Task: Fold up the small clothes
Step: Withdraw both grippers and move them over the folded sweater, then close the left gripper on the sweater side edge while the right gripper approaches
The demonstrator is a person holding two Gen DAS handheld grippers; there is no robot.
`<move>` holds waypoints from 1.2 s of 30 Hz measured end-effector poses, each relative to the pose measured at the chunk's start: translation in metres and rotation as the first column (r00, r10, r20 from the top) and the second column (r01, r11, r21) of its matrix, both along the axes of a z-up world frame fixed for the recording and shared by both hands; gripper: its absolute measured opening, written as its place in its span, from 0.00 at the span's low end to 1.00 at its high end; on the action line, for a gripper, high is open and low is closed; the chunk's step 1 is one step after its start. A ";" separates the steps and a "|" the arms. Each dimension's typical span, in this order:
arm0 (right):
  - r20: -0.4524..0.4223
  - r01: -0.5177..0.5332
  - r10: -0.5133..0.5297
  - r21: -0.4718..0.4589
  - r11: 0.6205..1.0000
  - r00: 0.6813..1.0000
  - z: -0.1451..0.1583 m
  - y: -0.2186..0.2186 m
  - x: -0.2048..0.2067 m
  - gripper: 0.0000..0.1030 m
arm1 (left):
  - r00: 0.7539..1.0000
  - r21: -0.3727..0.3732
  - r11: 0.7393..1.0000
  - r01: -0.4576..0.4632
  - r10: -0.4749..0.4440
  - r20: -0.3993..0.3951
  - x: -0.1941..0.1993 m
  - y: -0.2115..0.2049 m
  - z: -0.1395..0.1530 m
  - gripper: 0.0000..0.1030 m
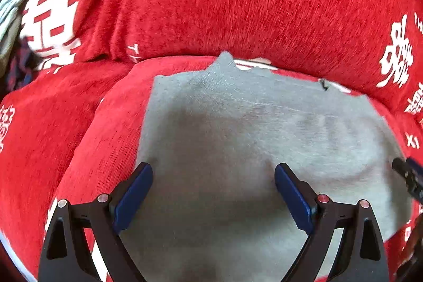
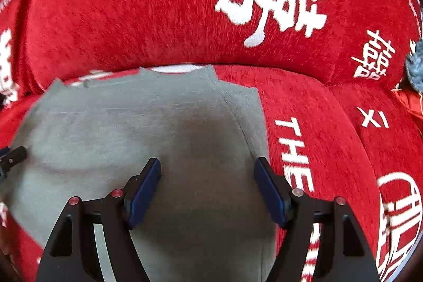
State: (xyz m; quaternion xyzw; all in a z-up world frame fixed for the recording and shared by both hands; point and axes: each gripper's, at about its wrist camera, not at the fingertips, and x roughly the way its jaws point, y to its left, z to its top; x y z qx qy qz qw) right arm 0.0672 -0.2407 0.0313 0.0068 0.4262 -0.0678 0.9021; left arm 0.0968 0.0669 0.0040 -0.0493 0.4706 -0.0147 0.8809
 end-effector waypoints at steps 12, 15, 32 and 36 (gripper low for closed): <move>0.022 -0.161 0.161 -0.019 0.987 0.987 -0.032 0.068 -0.071 0.74 | 0.999 0.066 0.997 0.043 -0.043 0.003 -0.058 -0.012 -0.018 0.92; 0.028 -0.104 0.104 0.003 0.995 0.994 -0.030 0.034 -0.079 0.74 | 0.999 0.051 0.998 0.046 -0.047 0.019 -0.073 0.006 -0.016 0.92; 0.078 -0.126 0.121 0.061 0.990 0.990 -0.017 0.039 -0.108 0.76 | 0.997 -0.506 0.861 -0.062 0.071 -0.001 -0.097 0.078 -0.023 0.67; 0.058 -0.169 0.167 0.032 0.985 0.984 -0.022 0.061 -0.106 0.76 | 0.993 -0.599 0.794 -0.099 0.117 -0.008 -0.077 0.091 -0.034 0.48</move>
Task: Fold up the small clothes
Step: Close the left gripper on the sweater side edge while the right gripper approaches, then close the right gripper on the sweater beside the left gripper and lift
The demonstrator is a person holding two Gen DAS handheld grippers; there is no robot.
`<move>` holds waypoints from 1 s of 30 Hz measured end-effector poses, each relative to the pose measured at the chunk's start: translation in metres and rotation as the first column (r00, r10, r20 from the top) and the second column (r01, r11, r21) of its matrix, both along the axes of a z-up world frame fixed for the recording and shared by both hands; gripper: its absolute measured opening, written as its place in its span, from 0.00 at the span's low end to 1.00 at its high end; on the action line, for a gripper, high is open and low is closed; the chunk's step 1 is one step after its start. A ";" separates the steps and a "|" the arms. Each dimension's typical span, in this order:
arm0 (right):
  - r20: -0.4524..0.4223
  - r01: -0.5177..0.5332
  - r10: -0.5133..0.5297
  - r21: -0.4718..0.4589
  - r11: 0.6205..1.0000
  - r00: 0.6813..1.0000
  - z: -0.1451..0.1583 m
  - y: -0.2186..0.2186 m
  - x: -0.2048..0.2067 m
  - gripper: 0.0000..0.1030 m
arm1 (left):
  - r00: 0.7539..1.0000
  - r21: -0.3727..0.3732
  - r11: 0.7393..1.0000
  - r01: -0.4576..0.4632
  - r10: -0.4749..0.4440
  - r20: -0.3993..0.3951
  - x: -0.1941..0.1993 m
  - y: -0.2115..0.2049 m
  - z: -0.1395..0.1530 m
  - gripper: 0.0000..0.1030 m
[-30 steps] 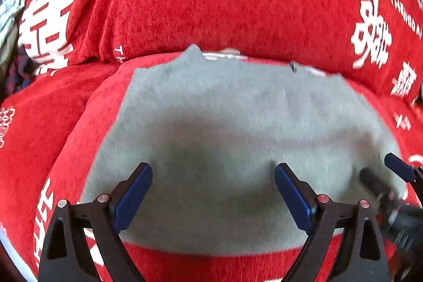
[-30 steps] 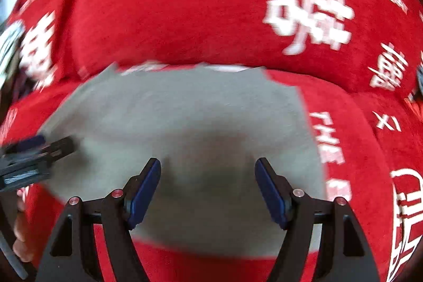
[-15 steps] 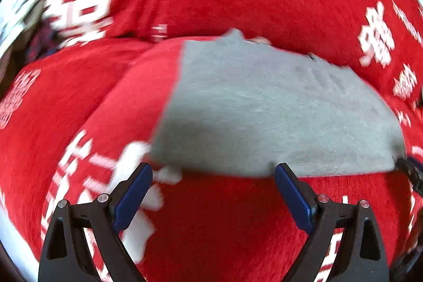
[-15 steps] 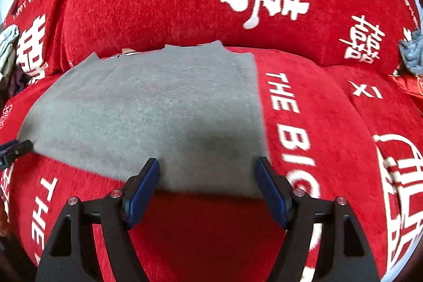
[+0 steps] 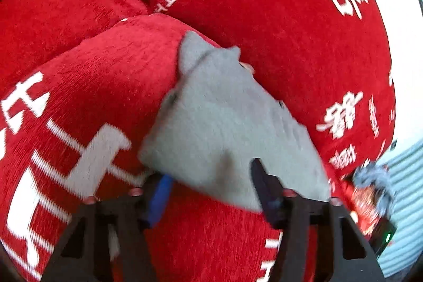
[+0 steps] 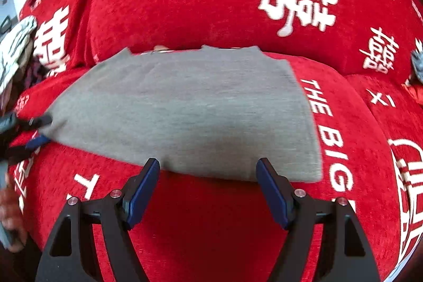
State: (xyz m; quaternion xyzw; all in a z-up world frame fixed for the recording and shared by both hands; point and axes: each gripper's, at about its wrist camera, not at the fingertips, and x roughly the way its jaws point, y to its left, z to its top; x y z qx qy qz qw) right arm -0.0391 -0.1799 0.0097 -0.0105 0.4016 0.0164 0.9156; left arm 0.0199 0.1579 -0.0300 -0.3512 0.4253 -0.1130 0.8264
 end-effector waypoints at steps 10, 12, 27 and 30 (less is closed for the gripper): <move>-0.029 -0.062 0.061 -0.010 0.998 0.998 0.018 0.047 0.056 0.76 | 1.000 -0.122 0.993 -0.005 0.006 0.011 0.018 0.007 -0.018 0.10; -0.040 -0.098 0.098 0.020 0.995 0.994 0.025 0.068 0.079 0.76 | 1.000 -0.112 0.994 -0.004 0.006 0.015 0.018 0.007 -0.017 0.10; -0.267 -0.285 0.310 0.131 0.950 0.912 -0.030 0.254 0.250 0.86 | 1.000 0.026 0.999 -0.025 0.025 0.013 0.018 -0.007 -0.004 0.10; -0.272 -0.292 0.286 0.017 0.956 0.919 -0.037 0.278 0.262 0.87 | 1.000 0.041 0.999 -0.026 0.025 0.011 0.017 -0.007 -0.004 0.10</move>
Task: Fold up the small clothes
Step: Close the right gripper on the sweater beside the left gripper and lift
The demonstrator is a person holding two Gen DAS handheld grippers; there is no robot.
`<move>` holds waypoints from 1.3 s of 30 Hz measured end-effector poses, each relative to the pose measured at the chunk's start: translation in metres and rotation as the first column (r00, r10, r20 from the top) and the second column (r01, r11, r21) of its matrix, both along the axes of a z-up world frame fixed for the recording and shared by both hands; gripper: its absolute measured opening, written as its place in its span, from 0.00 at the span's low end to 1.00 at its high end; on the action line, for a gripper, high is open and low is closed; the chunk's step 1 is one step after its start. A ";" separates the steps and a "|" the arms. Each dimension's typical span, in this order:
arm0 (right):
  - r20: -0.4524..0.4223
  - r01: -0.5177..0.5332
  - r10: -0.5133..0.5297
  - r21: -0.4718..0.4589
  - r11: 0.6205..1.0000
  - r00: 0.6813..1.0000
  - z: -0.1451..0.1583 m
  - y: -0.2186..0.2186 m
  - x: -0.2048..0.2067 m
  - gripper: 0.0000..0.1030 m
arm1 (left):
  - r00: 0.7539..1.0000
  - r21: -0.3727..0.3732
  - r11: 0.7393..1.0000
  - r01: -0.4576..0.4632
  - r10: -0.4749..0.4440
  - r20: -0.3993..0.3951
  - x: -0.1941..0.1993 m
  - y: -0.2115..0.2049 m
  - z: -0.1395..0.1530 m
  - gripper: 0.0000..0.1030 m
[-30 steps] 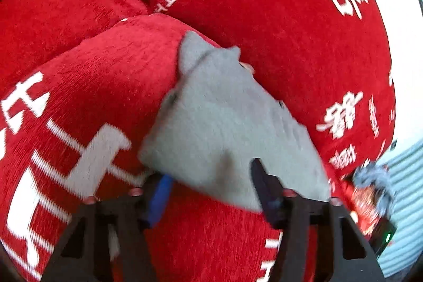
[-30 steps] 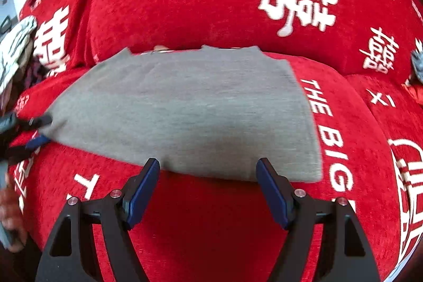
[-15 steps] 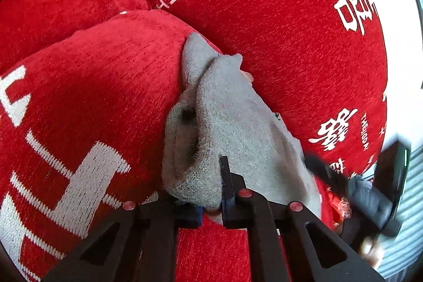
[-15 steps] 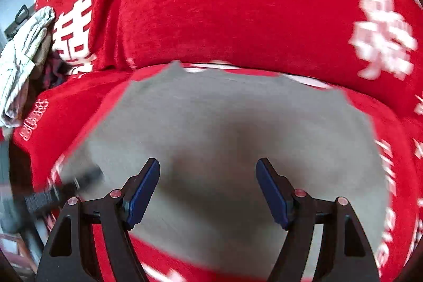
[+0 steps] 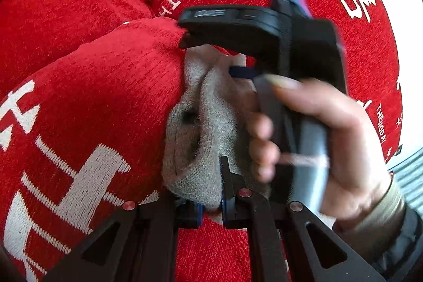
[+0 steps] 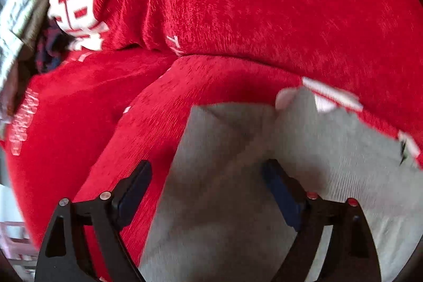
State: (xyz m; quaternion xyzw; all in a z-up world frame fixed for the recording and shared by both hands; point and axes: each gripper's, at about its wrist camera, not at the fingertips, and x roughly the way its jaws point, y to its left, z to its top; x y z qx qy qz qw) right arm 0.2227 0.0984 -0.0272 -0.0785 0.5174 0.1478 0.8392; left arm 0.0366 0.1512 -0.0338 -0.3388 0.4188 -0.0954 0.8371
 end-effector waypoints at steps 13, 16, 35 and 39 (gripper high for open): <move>0.035 -0.028 0.027 0.026 0.999 0.999 0.011 -0.024 0.001 0.22 | 0.999 0.216 0.976 0.008 -0.018 0.040 -0.007 -0.022 0.025 0.09; 0.028 0.002 -0.006 0.155 0.988 1.000 0.021 -0.046 0.001 0.21 | 0.995 0.313 0.950 -0.003 -0.027 0.091 -0.013 -0.035 0.041 0.09; 0.017 0.061 -0.072 0.371 0.927 0.997 0.069 -0.135 -0.012 0.21 | 0.989 0.429 0.901 0.063 -0.114 0.095 -0.013 -0.092 0.072 0.09; 0.021 0.067 -0.082 0.396 0.916 0.996 0.077 -0.155 -0.017 0.21 | 0.986 0.442 0.893 0.081 -0.136 0.094 -0.013 -0.106 0.078 0.09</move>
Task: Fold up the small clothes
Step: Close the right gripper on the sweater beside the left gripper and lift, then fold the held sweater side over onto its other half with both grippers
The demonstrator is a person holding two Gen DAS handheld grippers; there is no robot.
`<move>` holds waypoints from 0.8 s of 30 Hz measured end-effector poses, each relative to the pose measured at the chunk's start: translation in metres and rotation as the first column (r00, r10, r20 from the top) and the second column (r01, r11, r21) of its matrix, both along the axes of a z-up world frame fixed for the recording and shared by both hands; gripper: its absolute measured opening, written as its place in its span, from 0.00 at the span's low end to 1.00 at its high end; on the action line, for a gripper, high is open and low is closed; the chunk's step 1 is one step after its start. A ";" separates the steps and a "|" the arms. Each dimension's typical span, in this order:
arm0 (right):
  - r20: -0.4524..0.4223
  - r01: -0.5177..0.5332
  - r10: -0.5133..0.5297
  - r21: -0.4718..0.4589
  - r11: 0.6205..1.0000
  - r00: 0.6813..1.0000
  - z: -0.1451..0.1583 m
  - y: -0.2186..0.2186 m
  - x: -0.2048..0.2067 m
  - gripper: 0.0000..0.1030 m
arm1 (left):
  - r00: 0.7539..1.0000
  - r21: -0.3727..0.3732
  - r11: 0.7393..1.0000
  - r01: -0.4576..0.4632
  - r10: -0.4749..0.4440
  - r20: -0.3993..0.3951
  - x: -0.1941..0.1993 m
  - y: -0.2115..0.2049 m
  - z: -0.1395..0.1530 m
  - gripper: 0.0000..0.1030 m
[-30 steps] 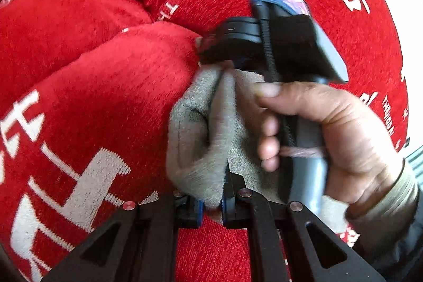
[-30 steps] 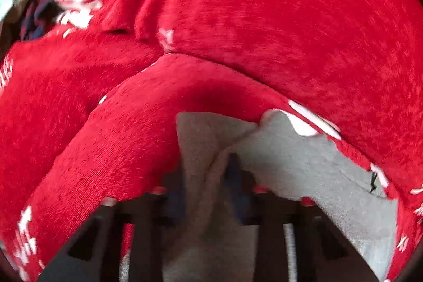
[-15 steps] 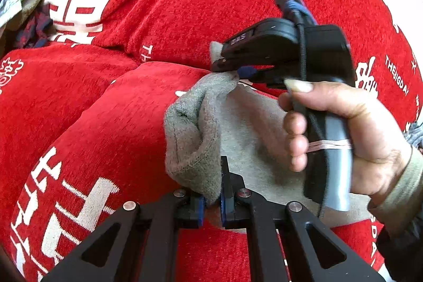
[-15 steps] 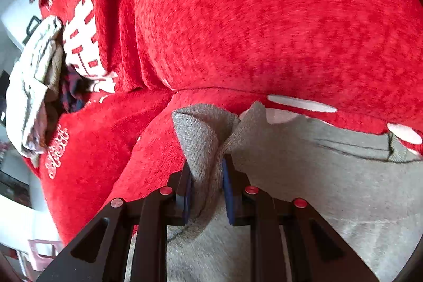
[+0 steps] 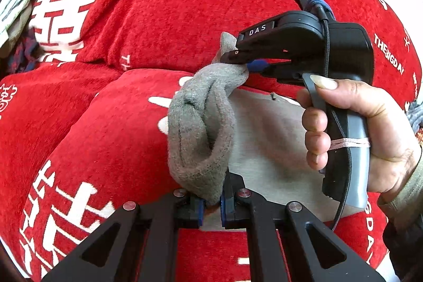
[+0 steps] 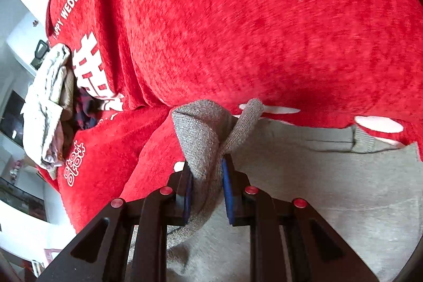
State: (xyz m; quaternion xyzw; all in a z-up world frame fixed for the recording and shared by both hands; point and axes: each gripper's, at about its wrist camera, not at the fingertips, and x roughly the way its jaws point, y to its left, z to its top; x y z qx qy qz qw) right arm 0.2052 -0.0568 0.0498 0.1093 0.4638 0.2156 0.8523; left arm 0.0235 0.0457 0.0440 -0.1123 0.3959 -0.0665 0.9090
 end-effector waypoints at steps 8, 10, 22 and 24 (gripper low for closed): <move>0.001 0.003 -0.003 0.062 0.998 1.000 0.012 -0.044 -0.005 0.21 | 0.999 0.022 0.998 0.051 -0.051 0.007 -0.004 -0.030 0.014 0.09; 0.002 -0.005 0.005 0.066 0.998 1.000 0.014 -0.055 -0.005 0.21 | 0.998 0.042 0.997 0.067 -0.068 0.011 -0.005 -0.040 0.017 0.09; -0.020 -0.007 0.010 0.143 0.990 1.000 0.005 -0.132 -0.009 0.21 | 0.984 0.177 0.969 0.175 -0.180 0.011 -0.013 -0.119 0.014 0.09; -0.017 -0.008 0.011 0.147 0.989 1.000 0.004 -0.146 -0.011 0.21 | 0.980 0.196 0.962 0.192 -0.197 0.008 -0.015 -0.131 0.013 0.09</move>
